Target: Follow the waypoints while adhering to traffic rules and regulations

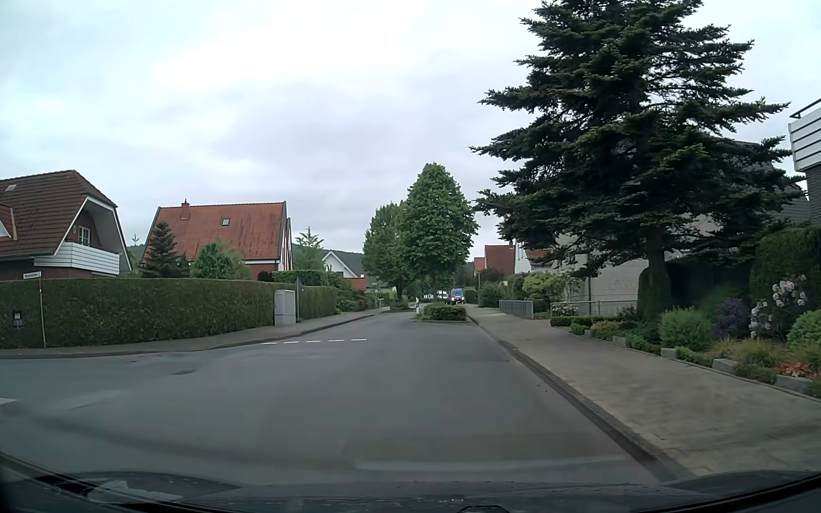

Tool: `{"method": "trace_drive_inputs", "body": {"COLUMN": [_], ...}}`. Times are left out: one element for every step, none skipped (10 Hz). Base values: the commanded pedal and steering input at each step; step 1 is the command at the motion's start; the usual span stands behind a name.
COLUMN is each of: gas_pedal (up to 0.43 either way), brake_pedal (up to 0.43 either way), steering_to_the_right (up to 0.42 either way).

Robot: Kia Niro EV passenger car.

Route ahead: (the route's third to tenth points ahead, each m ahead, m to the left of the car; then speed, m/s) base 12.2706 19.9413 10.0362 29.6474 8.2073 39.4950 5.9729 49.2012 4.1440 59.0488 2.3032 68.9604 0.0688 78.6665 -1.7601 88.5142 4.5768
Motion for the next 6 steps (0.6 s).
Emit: {"method": "trace_drive_inputs", "body": {"gas_pedal": [0.008, 0.02, 0.047, 0.047, 0.047, 0.067], "brake_pedal": [0.0, 0.0, 0.0, 0.0, 0.0, 0.0], "steering_to_the_right": [-0.071, -0.107, -0.141, -0.185, -0.224, -0.256]}}
